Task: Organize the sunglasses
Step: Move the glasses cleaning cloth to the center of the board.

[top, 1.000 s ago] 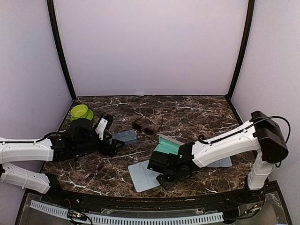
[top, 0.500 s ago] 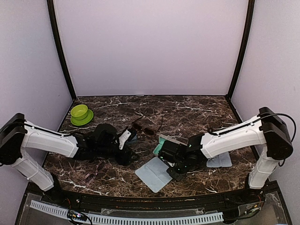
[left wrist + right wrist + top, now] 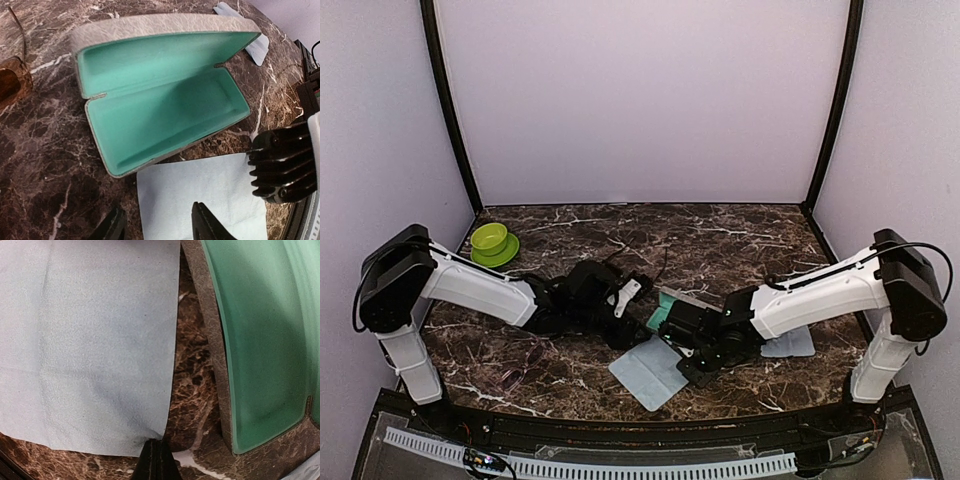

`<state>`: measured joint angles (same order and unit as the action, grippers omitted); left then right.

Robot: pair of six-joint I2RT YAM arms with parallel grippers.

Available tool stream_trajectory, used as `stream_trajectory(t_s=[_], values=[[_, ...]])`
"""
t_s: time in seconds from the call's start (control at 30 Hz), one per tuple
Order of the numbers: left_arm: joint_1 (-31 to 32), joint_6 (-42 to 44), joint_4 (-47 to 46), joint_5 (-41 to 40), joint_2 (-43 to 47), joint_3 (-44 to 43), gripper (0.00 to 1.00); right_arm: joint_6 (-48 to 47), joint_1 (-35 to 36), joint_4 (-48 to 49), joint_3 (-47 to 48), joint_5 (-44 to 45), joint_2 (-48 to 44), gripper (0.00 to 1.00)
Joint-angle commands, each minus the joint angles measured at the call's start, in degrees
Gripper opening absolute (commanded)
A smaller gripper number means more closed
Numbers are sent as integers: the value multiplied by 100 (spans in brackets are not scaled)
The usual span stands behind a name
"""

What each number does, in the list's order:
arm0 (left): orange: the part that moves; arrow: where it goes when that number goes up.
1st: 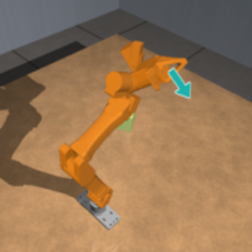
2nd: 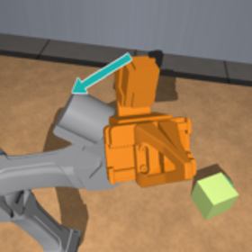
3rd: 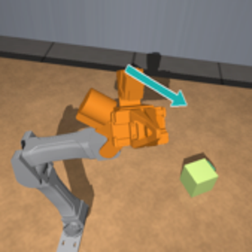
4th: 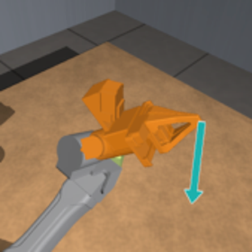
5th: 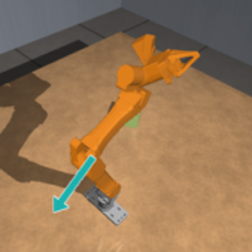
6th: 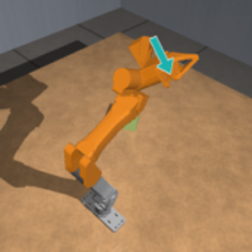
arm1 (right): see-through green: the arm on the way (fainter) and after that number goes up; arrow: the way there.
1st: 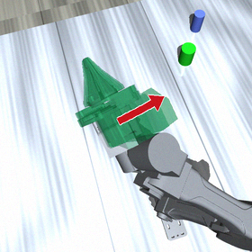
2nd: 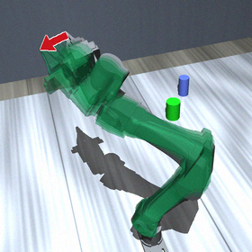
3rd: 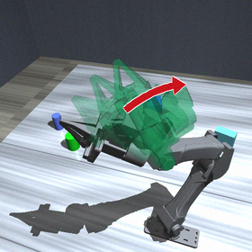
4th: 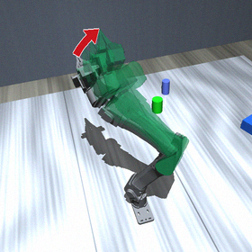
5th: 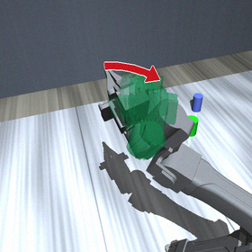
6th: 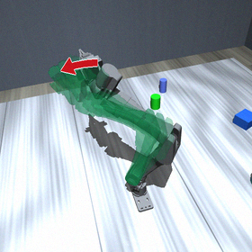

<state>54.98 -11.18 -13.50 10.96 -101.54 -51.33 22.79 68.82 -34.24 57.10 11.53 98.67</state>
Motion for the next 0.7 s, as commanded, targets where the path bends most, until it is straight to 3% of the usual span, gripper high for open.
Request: stream_trajectory(t_s=[0.0, 0.67], values=[[132, -125, 403, -9, -199, -326, 46, 32, -44, 181, -53, -62, -181, 0], [215, -412, 733, -297, -720, -838, 39, 327, -49, 621, -511, -98, -503, 0]])
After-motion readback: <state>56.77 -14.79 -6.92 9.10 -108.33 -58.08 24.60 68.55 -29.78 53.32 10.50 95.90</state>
